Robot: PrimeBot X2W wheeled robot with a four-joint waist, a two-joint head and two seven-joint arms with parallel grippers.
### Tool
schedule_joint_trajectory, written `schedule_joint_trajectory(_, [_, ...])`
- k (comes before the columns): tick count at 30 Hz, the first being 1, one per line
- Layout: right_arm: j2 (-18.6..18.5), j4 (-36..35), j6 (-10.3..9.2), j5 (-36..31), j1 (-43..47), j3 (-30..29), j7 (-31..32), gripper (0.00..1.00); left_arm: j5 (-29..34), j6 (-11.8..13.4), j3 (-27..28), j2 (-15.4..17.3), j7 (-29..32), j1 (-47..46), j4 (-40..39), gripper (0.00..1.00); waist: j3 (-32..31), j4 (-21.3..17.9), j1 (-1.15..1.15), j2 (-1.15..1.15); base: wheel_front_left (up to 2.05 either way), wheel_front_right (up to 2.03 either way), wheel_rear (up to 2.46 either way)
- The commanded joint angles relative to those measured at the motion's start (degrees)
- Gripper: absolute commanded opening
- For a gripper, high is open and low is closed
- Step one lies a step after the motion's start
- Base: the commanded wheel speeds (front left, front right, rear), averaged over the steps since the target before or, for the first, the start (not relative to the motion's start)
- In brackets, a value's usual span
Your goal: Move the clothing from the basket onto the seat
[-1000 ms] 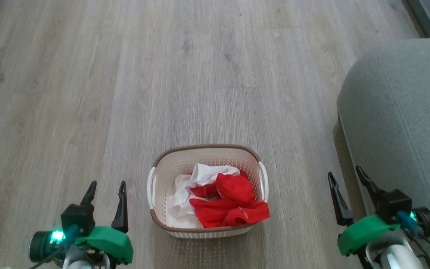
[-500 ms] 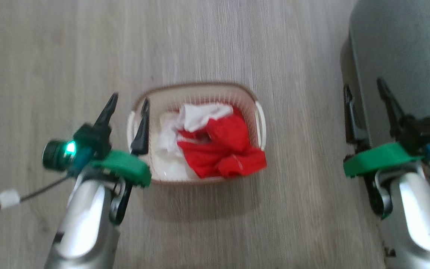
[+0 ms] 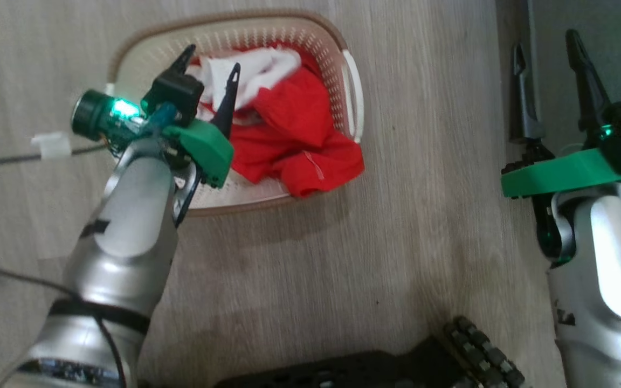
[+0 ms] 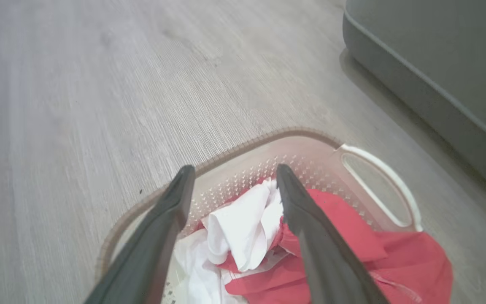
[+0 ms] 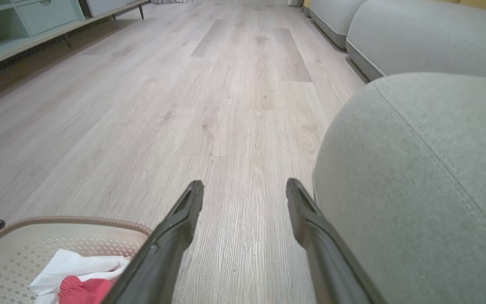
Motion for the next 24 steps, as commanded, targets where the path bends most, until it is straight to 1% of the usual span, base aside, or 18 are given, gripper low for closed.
schedule_joint_trajectory(1, [0.7,-2.1,-0.01,0.7,0.2,1.3,-0.5,1.0,1.0,1.0,0.6,0.9,-0.6,-1.6,1.9,1.0,3.8,-2.3,-0.02,0.0,0.0,0.0,0.0])
schedule_joint_trajectory(7, [0.9,-2.4,-0.01,1.9,0.1,2.1,-0.5,1.0,1.0,4.9,0.4,0.9,1.3,-8.6,13.5,1.0,6.2,-3.4,-0.02,0.0,0.0,0.0,0.0])
schedule_joint_trajectory(9, [0.9,-2.3,-0.01,2.5,0.2,2.6,-0.5,1.0,0.8,5.9,0.2,0.8,2.1,-10.4,16.6,1.0,6.6,-3.6,-0.02,0.0,0.0,0.0,0.0])
schedule_joint_trajectory(12, [0.9,-2.4,-0.01,3.4,0.1,3.3,-0.5,1.0,0.0,6.7,0.2,0.8,2.9,-13.4,21.5,1.0,7.7,-4.0,-0.02,0.0,0.0,0.0,0.0])
schedule_joint_trajectory(16, [0.9,-2.1,-0.01,3.6,0.2,5.0,-0.5,1.0,-0.5,7.1,-0.3,0.8,3.3,-15.9,25.4,1.0,8.9,-4.4,-0.02,0.0,0.0,0.0,0.0])
schedule_joint_trajectory(18, [0.9,-2.2,-0.01,3.9,0.2,5.2,-0.5,1.0,-0.3,6.7,-1.0,0.8,3.3,-17.0,27.0,1.0,9.4,-4.7,-0.02,0.0,0.0,0.0,0.0])
schedule_joint_trajectory(24, [0.9,-2.2,-0.01,4.4,0.4,5.4,-0.5,1.0,-0.2,6.7,-1.9,0.9,3.0,-18.9,29.7,1.0,10.5,-5.5,-0.02,0.0,0.0,0.0,0.0])
